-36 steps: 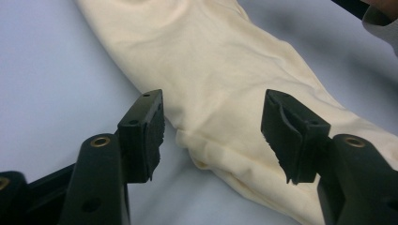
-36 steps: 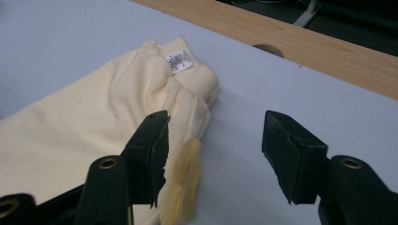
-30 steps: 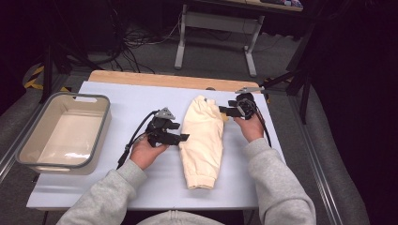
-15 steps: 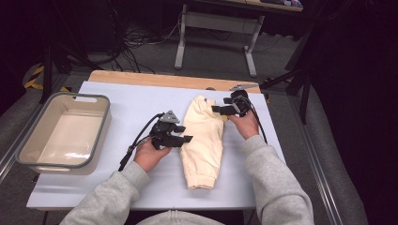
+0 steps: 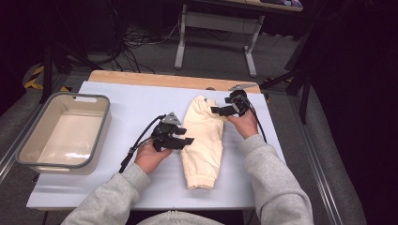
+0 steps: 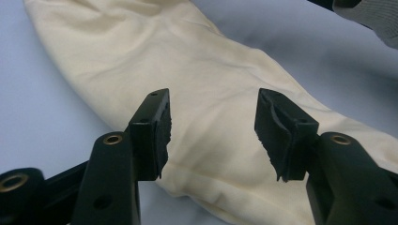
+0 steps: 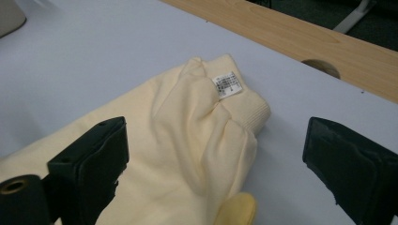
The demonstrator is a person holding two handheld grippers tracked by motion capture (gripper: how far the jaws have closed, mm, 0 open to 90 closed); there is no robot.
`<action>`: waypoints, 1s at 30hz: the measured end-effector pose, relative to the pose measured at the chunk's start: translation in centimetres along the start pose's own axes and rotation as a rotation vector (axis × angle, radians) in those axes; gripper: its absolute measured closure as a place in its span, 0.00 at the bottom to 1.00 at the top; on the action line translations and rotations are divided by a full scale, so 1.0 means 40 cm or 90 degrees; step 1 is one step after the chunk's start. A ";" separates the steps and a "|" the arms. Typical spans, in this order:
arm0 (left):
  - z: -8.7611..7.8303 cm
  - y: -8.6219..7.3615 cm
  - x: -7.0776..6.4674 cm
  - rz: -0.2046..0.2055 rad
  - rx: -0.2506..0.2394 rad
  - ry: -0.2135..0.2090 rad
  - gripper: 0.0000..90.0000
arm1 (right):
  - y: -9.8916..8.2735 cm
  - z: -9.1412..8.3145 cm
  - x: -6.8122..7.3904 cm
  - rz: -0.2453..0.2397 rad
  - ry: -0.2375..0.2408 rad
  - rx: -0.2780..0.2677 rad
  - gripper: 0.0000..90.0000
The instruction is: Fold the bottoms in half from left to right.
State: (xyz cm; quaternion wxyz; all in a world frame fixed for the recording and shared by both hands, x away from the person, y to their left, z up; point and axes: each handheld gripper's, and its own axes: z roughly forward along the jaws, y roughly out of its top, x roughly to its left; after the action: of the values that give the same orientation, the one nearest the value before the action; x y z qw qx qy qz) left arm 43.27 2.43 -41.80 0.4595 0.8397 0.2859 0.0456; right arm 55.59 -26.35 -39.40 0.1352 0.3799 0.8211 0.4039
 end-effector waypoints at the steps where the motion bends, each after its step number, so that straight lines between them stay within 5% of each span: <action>1: 0.002 -0.001 0.001 0.000 0.009 0.001 0.52 | -0.001 0.006 -0.002 0.002 0.004 0.008 0.12; 8: 0.005 -0.006 0.003 -0.023 0.011 -0.011 0.54 | -0.002 0.020 -0.009 0.013 0.015 0.017 0.17; 30: 0.018 -0.016 0.001 -0.017 0.024 -0.013 0.55 | -0.021 0.089 -0.030 0.026 0.014 0.074 0.32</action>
State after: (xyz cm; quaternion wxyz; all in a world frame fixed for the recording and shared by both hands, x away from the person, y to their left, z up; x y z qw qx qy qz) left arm 43.26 2.20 -42.74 0.4472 0.8445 0.2935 0.0254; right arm 57.84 -25.57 -42.42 0.0957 0.3992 0.8367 0.3624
